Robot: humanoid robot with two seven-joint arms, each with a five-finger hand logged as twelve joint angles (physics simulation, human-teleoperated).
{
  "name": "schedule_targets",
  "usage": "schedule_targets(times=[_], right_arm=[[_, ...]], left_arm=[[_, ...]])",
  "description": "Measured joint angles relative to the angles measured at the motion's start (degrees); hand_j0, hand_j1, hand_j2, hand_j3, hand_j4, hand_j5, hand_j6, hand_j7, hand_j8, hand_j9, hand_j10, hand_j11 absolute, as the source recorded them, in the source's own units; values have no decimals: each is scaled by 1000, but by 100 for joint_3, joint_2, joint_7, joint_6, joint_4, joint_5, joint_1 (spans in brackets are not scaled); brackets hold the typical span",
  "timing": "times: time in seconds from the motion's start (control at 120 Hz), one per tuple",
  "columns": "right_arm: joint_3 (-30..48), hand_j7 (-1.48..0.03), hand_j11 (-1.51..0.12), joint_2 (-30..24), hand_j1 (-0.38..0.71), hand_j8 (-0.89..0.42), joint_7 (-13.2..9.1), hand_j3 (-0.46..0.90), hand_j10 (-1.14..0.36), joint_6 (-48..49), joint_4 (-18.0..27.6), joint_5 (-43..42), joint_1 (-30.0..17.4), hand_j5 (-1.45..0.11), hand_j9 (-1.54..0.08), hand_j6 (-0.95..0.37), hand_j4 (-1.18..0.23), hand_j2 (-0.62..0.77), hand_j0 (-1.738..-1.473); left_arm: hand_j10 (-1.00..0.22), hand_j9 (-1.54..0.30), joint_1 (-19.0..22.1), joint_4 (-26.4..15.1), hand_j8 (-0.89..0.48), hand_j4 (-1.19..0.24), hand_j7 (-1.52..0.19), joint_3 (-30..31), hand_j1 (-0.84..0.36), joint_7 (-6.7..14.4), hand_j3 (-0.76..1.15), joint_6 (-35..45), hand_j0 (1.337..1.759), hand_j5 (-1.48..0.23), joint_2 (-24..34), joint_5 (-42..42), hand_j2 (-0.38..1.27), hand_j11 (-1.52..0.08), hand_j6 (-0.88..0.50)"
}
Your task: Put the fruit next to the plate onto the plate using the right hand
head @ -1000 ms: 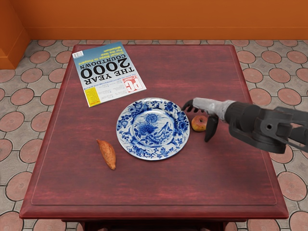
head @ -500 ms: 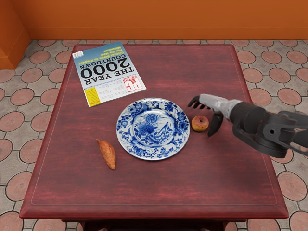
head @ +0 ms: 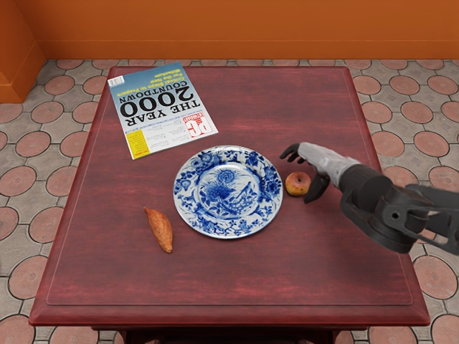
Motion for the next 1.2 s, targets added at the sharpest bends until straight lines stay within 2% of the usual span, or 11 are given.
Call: schedule_targets(times=[0.467,0.733,1.2], right_arm=[[-101,-403,-403,102,21,-313,0,0,-312,-31,-94,55,8,-404,-403,-314,-313,-59,-1658],[-101,-497,-497,114,108,-385,0,0,-384,-34,-142,49,-17,-497,-497,-386,-384,-74,-1658],[-105,-573,-573,153,178,-443,0,0,-442,-72,-189,-32,-54,-573,-573,-443,-443,-85,-1658]], left_arm=[[-9,-11,0,0,-9,-9,-11,0,339,0,0,0,1658,-11,0,0,2,-11,-9],[-9,-11,0,0,-9,-9,-11,0,339,0,0,0,1658,-11,0,0,2,-11,-9],[-9,-11,0,0,-9,-9,-11,0,339,1,0,0,1658,-11,0,0,2,-11,-9]])
